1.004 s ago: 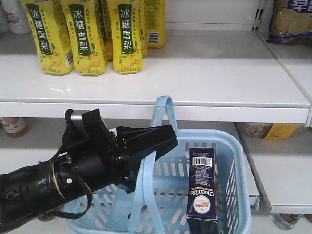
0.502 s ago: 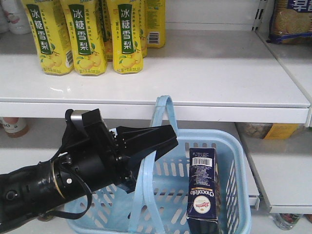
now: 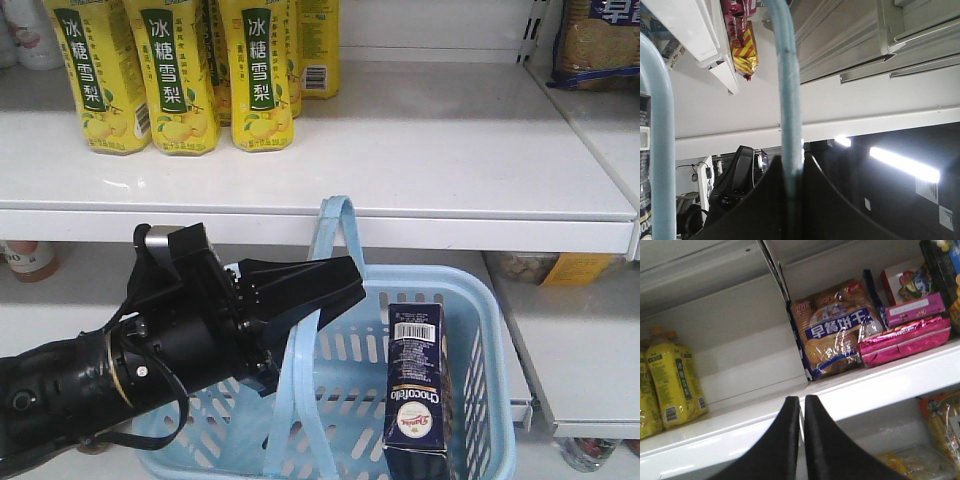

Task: Left arm holds basket, right arm returns cookies

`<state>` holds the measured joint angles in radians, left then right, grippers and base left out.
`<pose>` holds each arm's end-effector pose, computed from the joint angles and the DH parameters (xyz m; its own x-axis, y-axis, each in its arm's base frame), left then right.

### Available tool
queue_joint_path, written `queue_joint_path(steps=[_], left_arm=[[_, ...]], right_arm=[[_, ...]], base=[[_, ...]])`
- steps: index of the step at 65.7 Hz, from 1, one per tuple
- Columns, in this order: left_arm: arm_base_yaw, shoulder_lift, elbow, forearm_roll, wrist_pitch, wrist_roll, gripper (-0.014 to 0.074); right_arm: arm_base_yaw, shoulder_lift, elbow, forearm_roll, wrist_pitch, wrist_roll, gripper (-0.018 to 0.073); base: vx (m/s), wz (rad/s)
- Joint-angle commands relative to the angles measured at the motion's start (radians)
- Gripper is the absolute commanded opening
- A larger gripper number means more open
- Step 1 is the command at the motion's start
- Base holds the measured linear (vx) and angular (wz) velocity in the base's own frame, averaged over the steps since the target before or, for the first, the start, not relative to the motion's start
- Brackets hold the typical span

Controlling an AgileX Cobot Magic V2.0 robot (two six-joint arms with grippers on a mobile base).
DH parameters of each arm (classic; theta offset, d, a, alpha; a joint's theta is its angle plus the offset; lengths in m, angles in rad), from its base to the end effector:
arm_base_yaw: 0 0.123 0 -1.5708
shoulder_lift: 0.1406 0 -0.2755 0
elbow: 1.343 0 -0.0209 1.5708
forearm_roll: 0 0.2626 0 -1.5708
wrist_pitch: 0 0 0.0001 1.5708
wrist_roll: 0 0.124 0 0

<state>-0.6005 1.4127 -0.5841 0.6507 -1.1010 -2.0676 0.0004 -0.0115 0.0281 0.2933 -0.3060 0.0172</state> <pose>0.2128 -0.2269 0.2634 -0.9287 -0.3701 0.0209 0.0616 -0.2097 -0.9758 0.1027 -0.0107 0.2418 0.3644 0.2922 -0.8842 -0.0270 0.9524 0.3036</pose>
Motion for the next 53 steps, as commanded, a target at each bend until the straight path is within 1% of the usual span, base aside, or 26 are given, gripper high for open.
queue_joint_path(steps=[1,9,22,38,53], left_arm=[[0.012,-0.033,-0.034,-0.146,-0.054,0.033,0.0000],[0.012,-0.033,-0.034,-0.146,-0.054,0.033,0.0000],[0.012,-0.033,-0.034,-0.146,-0.054,0.033,0.0000],[0.012,-0.033,-0.034,-0.146,-0.054,0.033,0.0000],[0.012,-0.033,-0.034,-0.146,-0.054,0.033,0.0000]], right_arm=[[-0.001,-0.002,-0.031,-0.031,-0.063,-0.031,0.0000],[-0.001,0.054,-0.136,-0.033,0.009,-0.097,0.0000],[-0.001,0.220,-0.361,-0.033,0.154,-0.199,0.0000],[0.000,0.439,-0.600,-0.032,0.335,-0.204,0.0000],[0.000,0.603,-0.803,-0.022,0.558,-0.204,0.0000]], base=[[0.00,0.00],[0.00,0.00],[0.00,0.00],[0.00,0.00],[0.00,0.00]])
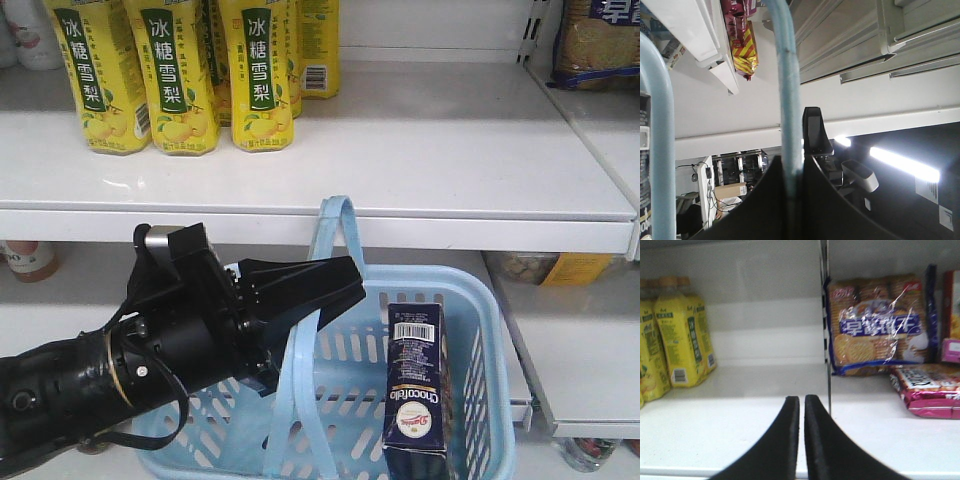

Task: Left arm holds basket, right arm returns cookies

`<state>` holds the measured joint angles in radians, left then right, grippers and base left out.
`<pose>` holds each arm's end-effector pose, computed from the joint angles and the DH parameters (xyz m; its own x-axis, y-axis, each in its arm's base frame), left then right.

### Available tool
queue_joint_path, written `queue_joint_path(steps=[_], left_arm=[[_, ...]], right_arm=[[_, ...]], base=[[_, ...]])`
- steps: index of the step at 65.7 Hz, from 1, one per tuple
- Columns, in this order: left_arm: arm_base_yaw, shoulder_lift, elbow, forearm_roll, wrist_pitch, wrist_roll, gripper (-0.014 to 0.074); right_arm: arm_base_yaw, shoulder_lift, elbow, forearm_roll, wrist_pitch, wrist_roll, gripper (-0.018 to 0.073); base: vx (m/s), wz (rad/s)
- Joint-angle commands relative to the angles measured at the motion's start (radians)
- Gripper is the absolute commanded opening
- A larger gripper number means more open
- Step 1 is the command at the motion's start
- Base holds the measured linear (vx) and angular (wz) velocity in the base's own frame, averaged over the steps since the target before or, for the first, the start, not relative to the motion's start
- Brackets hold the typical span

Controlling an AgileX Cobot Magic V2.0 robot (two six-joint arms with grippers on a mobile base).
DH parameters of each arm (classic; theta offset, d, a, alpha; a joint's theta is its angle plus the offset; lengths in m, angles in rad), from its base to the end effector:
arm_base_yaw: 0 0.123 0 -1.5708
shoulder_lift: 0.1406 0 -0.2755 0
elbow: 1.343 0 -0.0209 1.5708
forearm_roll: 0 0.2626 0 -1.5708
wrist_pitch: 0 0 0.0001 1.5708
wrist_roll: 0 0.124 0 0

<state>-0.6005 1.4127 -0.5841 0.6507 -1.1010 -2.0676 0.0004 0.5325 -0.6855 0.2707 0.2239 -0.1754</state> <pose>0.2128 -0.2269 0.2634 -0.9287 -0.3701 0.0209 0.0616 -0.2097 -0.9758 0.1584 0.0075 0.3804 0.0188 0.0886 -0.9959 -0.0617 0.9943 0.0873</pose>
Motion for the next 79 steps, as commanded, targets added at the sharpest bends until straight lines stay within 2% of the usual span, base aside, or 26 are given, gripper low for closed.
queue_joint_path(steps=[1,16,53,60,68,79], left_arm=[[0.012,-0.033,-0.034,-0.146,-0.054,0.033,0.0000],[0.012,-0.033,-0.034,-0.146,-0.054,0.033,0.0000],[0.012,-0.033,-0.034,-0.146,-0.054,0.033,0.0000],[0.012,-0.033,-0.034,-0.146,-0.054,0.033,0.0000],[0.012,-0.033,-0.034,-0.146,-0.054,0.033,0.0000],[0.012,-0.033,-0.034,-0.146,-0.054,0.033,0.0000]], right_arm=[[0.000,0.067,-0.106,0.000,0.052,-0.012,0.0000],[0.000,0.148,-0.215,0.003,0.273,-0.012,0.0000],[0.007,0.150,-0.208,0.063,0.265,0.003,0.0003],[0.090,0.173,-0.203,0.063,0.265,0.003,0.0004],[0.232,0.221,-0.203,0.051,0.286,0.003,0.0007],[0.382,0.286,-0.203,0.054,0.300,0.021,0.0017]], base=[[0.00,0.00],[0.00,0.00],[0.00,0.00],[0.00,0.00],[0.00,0.00],[0.00,0.00]])
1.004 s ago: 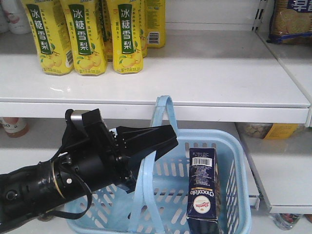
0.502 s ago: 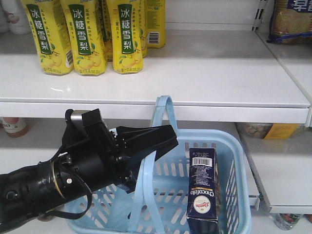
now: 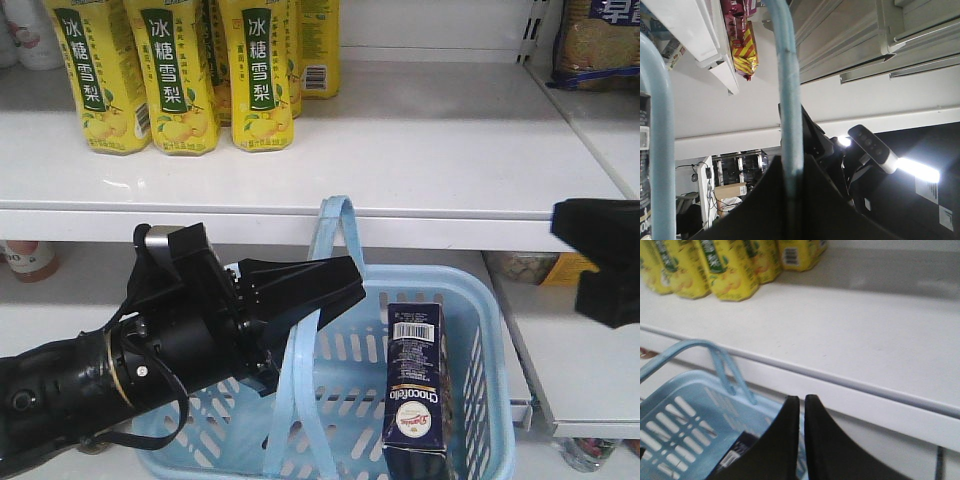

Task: Left arm holds basket, right arm returns cookies
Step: 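Lower the open right gripper into the basket over the cookie box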

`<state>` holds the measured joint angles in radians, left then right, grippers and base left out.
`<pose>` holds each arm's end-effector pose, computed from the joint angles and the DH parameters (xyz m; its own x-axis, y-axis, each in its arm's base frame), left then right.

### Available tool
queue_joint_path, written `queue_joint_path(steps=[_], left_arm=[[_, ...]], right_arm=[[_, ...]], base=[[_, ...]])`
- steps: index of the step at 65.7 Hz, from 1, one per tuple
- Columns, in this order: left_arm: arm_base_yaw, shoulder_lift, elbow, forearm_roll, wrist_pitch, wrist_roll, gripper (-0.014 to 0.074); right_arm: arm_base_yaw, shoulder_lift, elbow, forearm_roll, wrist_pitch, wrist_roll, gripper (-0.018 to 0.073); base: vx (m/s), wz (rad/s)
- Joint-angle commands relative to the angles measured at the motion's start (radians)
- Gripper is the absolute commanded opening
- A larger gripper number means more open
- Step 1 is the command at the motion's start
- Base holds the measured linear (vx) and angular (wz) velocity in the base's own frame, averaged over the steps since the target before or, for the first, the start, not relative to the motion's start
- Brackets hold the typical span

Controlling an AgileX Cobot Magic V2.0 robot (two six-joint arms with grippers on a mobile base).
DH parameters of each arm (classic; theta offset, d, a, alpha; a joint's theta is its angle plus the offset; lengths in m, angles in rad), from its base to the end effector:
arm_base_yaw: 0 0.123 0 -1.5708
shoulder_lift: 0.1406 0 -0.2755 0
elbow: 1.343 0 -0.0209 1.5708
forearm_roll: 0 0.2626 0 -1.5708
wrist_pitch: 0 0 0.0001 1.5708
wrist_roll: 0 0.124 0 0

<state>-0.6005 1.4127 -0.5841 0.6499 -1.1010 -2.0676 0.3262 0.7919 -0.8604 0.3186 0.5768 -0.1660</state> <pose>0.2129 -0.2269 0.2635 -0.9285 -0.3706 0.0214 0.0614 -0.2101 -0.9758 0.1870 0.0857 0.3582 -0.4131 -0.0320 -0.9101 -0.4244 0.8910 0.1613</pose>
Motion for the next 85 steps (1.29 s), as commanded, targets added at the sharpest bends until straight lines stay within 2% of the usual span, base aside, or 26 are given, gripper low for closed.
queue_joint_path(steps=[1,9,15,33,40,56,72,85], left_arm=[[0.012,-0.033,-0.034,-0.145,-0.054,0.033,0.0000],[0.012,-0.033,-0.034,-0.145,-0.054,0.033,0.0000],[0.012,-0.033,-0.034,-0.145,-0.054,0.033,0.0000],[0.012,-0.033,-0.034,-0.145,-0.054,0.033,0.0000],[0.012,-0.033,-0.034,-0.145,-0.054,0.033,0.0000],[0.012,-0.033,-0.034,-0.145,-0.054,0.033,0.0000],[0.012,-0.033,-0.034,-0.145,-0.054,0.033,0.0000],[0.012,-0.033,-0.034,-0.145,-0.054,0.033,0.0000]], right_arm=[[0.064,0.031,-0.028,0.006,-0.048,0.016,0.0020],[0.117,0.065,-0.029,0.005,-0.005,0.086,0.0069],[0.138,0.072,-0.031,0.005,0.025,0.137,0.0143],[0.143,0.084,-0.132,0.002,0.185,0.345,0.0489],[0.143,0.121,-0.165,0.002,0.275,0.438,0.0568],[0.146,0.206,-0.173,0.025,0.339,0.472,0.0580],[0.285,0.300,-0.277,-0.008,0.357,0.515,0.0580],[0.293,0.349,-0.313,-0.042,0.479,0.515,0.0580]], base=[[0.00,0.00],[0.00,0.00],[0.00,0.00],[0.00,0.00],[0.00,0.00],[0.00,0.00],[0.00,0.00],[0.00,0.00]])
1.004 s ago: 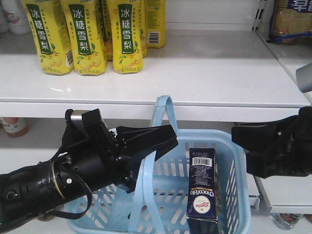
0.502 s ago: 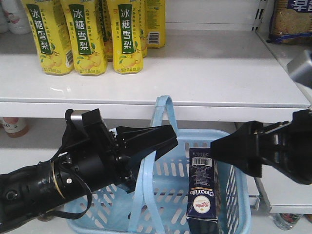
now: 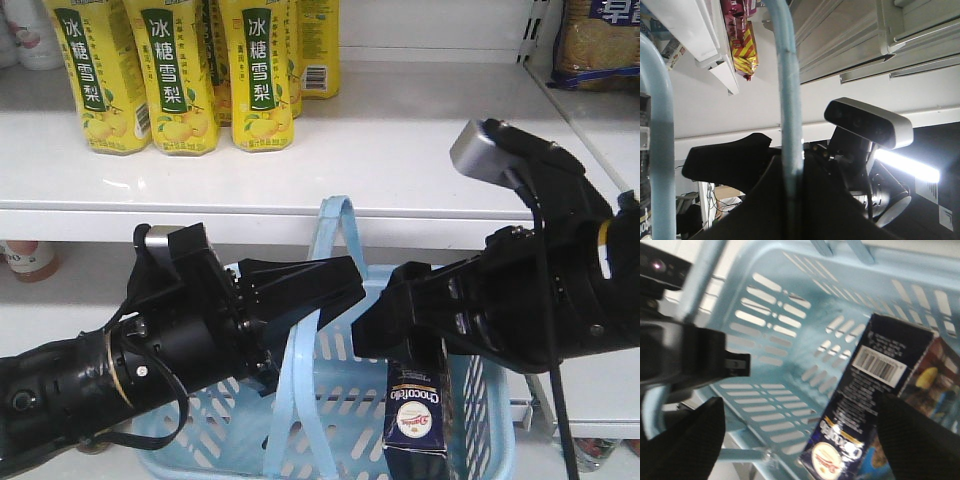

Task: Left arm holds basket, right arm returns cookies
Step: 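Lower the open right gripper into the basket over the cookie box, then close the right gripper on the cookie box and lift it out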

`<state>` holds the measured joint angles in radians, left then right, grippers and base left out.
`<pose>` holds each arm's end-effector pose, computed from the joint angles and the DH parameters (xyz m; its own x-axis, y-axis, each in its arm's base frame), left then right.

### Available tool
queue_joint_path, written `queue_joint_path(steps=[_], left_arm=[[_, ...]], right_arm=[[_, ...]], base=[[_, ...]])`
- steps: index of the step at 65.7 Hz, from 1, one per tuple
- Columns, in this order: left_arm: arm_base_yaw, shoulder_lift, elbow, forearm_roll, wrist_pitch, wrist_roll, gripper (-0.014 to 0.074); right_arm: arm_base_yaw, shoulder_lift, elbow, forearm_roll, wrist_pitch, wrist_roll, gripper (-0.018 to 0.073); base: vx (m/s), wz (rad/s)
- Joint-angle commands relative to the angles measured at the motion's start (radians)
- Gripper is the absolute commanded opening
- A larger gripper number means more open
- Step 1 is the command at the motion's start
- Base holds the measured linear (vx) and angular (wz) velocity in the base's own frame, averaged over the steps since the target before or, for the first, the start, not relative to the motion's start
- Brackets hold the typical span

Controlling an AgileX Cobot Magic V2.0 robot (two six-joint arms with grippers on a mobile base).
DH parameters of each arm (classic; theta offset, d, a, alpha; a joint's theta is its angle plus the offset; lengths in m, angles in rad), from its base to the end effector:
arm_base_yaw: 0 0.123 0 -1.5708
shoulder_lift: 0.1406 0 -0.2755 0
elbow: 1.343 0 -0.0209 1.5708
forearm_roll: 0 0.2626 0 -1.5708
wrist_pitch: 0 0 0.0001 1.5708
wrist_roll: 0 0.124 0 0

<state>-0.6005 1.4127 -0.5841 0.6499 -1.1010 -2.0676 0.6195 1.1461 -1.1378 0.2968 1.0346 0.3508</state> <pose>0.2129 -0.2269 0.2635 -0.9285 -0.3706 0.0214 0.0614 -0.2101 -0.9758 0.1887 0.1729 0.3323 -0.9045 -0.0691 -0.4208 -0.2802 0.8401 0.4644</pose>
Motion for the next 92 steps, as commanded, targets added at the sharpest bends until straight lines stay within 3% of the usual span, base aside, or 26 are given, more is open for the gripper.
queue_joint_path(steps=[1,26,40,92], left_arm=[[0.012,-0.033,-0.034,-0.145,-0.054,0.033,0.0000],[0.012,-0.033,-0.034,-0.145,-0.054,0.033,0.0000],[0.012,-0.033,-0.034,-0.145,-0.054,0.033,0.0000],[0.012,-0.033,-0.034,-0.145,-0.054,0.033,0.0000]], right_arm=[[0.000,-0.004,-0.036,-0.024,0.029,-0.001,0.0580],[0.002,0.005,-0.036,-0.070,0.048,0.108,0.0580],[0.069,0.028,-0.040,-0.105,0.046,0.139,0.0580],[0.069,0.116,-0.040,-0.221,0.025,0.227,0.0580]], base=[[0.00,0.00],[0.00,0.00],[0.00,0.00],[0.00,0.00]])
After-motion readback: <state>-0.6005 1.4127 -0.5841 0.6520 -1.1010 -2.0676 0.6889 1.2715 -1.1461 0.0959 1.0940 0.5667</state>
